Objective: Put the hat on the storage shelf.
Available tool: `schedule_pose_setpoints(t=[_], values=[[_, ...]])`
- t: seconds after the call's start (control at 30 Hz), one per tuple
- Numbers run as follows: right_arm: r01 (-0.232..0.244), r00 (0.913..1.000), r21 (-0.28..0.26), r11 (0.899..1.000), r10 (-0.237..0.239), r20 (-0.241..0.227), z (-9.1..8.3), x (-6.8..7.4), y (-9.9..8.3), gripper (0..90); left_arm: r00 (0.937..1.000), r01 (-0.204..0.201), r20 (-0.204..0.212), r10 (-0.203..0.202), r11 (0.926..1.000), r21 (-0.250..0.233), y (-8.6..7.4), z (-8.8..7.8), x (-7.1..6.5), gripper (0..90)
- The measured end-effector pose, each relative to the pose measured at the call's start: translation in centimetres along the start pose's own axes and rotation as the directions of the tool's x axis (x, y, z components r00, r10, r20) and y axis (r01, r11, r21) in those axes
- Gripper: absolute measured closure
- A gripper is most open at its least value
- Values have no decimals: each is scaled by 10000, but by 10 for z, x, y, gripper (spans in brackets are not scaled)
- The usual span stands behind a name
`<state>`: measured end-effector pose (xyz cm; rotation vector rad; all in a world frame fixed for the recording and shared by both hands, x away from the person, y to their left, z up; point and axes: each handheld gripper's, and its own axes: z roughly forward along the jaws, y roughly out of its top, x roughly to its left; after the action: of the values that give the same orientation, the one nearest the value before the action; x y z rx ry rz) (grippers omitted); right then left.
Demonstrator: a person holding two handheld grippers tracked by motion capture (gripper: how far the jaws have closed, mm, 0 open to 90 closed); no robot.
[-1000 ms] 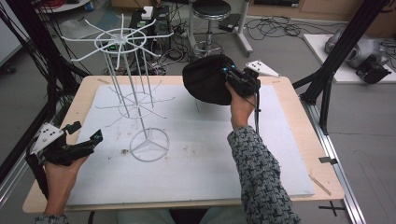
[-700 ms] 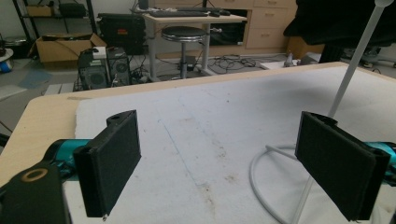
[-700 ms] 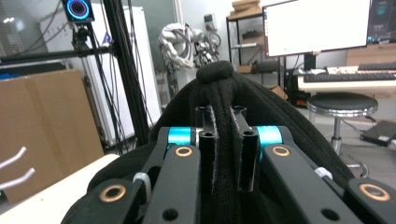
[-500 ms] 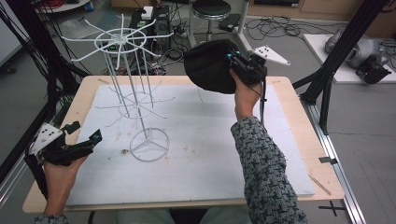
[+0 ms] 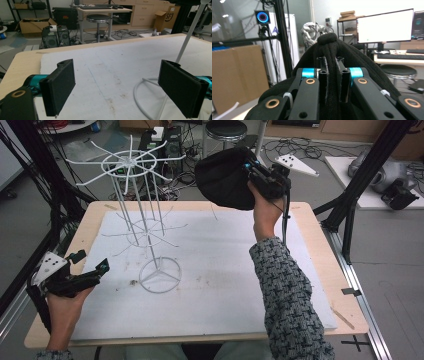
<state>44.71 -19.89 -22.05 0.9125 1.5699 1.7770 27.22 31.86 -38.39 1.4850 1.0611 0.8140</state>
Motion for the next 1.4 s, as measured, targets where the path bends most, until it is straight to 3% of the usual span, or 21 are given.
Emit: schedule_pose_setpoints(t=[0.23, 0.43, 0.53, 1.2, 1.4], values=[[-435, 9984, -340, 9985, 423, -367, 0, 5, 17, 840, 10000, 22, 9, -22, 10000, 3, 0, 0, 1, 143], [-389, 9980, -549, 9977, 361, -515, -1, 7, 28, 840, 10000, 51, 9, -51, 10000, 38, -1, 0, 1, 143], [-676, 9963, -737, 9950, 633, -586, -3, 7, 36, 839, 10000, 44, 20, -44, 10000, 13, 0, 0, 1, 143], [-1096, 9906, -1468, 9831, 960, -972, -18, 16, 68, 839, 10000, 66, 13, -66, 10000, -42, 1, -1, 1, 143], [-1544, 9827, -1885, 9699, 1311, -1306, -24, 20, 78, 838, 10000, 67, 15, -67, 10000, -35, 1, -2, 1, 144]])
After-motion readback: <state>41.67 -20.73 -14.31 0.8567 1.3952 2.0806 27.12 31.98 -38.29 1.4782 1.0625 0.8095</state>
